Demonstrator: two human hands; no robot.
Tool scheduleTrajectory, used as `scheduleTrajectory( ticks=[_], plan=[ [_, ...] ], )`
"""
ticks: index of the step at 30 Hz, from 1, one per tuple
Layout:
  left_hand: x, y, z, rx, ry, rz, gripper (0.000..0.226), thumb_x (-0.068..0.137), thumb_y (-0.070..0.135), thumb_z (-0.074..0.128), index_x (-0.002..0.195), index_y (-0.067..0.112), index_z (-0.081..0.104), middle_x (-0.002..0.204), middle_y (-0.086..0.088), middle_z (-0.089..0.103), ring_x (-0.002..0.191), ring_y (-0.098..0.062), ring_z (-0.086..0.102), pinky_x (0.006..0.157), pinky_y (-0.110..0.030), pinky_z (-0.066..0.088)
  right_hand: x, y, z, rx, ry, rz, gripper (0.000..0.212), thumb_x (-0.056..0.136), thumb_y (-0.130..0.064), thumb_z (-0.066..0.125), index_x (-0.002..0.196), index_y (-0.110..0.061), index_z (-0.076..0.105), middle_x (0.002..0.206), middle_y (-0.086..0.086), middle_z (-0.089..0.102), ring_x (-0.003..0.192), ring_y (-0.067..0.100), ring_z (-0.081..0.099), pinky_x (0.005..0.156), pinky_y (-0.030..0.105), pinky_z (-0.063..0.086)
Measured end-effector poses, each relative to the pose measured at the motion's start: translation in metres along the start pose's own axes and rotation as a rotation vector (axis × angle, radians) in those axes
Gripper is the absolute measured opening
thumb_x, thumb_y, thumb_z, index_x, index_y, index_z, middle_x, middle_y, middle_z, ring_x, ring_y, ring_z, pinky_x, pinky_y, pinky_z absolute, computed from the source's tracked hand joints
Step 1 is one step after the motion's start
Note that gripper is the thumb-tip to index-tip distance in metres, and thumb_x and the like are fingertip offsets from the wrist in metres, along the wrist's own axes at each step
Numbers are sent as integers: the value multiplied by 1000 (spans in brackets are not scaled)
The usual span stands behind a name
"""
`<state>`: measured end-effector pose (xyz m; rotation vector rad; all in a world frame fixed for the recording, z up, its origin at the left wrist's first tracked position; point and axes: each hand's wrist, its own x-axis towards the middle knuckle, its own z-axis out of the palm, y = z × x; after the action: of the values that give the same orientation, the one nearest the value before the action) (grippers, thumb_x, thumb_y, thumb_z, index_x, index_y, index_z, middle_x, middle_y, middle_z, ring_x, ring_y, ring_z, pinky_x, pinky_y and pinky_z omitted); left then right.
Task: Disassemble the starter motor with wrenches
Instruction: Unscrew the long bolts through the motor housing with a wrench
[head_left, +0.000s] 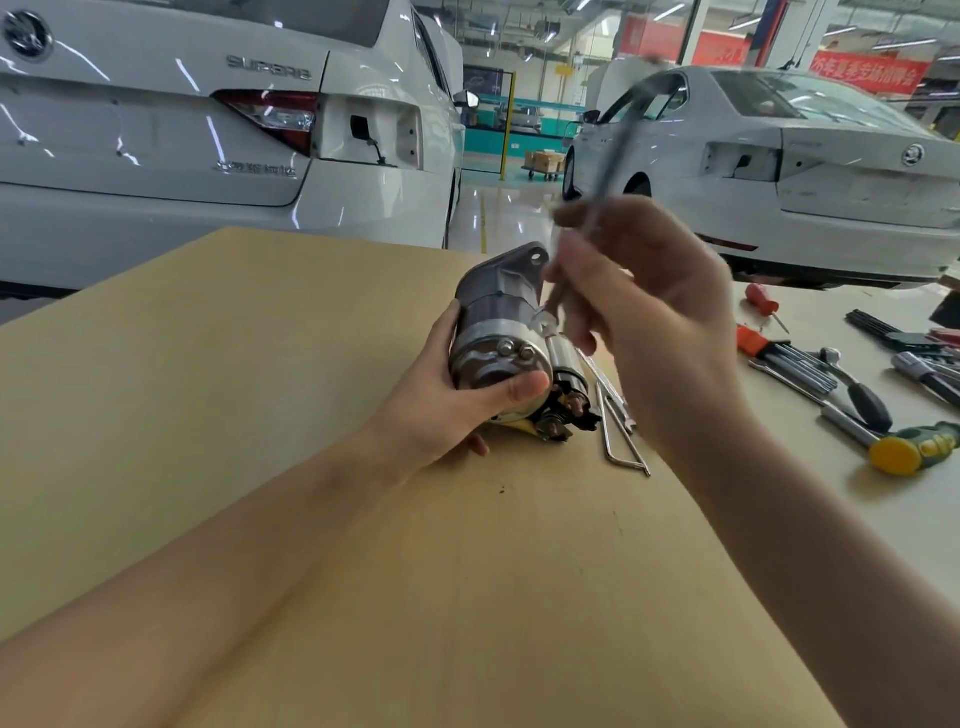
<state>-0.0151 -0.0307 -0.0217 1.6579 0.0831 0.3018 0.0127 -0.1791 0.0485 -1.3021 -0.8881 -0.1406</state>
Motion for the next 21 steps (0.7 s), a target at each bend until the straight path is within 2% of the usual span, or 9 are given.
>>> scheduleTrajectory(
  ticks=[3, 5, 7, 11, 13, 17, 21],
  plan=[
    [0, 1, 1, 11, -21, 11, 140, 40, 55, 87, 154, 35, 9, 124, 9, 56, 79, 0, 68, 46, -28, 52, -20, 14, -10, 377, 221, 296, 6, 90, 1, 53, 90, -3, 57, 72, 6, 65, 59, 13, 60, 57, 20, 50],
    [2, 1, 1, -2, -7, -7, 140, 43, 56, 93, 154, 34, 10, 125, 9, 56, 85, -2, 68, 45, -27, 50, -29, 23, -11, 600, 338, 510, 10, 91, 4, 50, 85, -3, 55, 71, 9, 64, 59, 14, 64, 57, 19, 53],
    [2, 1, 2, -16, 8, -24, 136, 43, 55, 87, 154, 36, 11, 129, 7, 56, 92, -6, 68, 45, -27, 50, -34, 28, -9, 729, 408, 623, 14, 90, 7, 48, 84, -4, 53, 66, 9, 65, 57, 15, 66, 55, 18, 54],
    [1, 2, 3, -10, 22, -10, 136, 39, 57, 85, 153, 37, 13, 132, 3, 56, 100, -13, 67, 45, -27, 49, -38, 30, -3, 797, 427, 685, 11, 88, 9, 51, 87, -1, 56, 66, 11, 67, 60, 17, 70, 55, 20, 55],
    [0, 3, 4, -16, 25, -11, 138, 40, 62, 89, 153, 37, 13, 131, 2, 56, 98, -12, 66, 45, -26, 49, -39, 29, -1, 810, 428, 707, 11, 88, 8, 52, 85, 0, 58, 68, 12, 68, 63, 18, 71, 57, 20, 56],
    [0, 3, 5, -24, 36, -7, 137, 35, 63, 78, 154, 36, 14, 128, 6, 55, 93, -11, 64, 43, -26, 49, -40, 27, 2, 849, 466, 738, 11, 87, 9, 52, 85, 0, 58, 70, 14, 70, 63, 19, 72, 59, 22, 58],
    [-1, 4, 5, -29, 31, -8, 134, 37, 63, 76, 154, 36, 14, 128, 7, 53, 94, -12, 64, 44, -26, 50, -40, 25, 5, 879, 510, 752, 10, 85, 10, 54, 87, 1, 58, 72, 16, 71, 64, 19, 72, 59, 23, 59]
  ],
)
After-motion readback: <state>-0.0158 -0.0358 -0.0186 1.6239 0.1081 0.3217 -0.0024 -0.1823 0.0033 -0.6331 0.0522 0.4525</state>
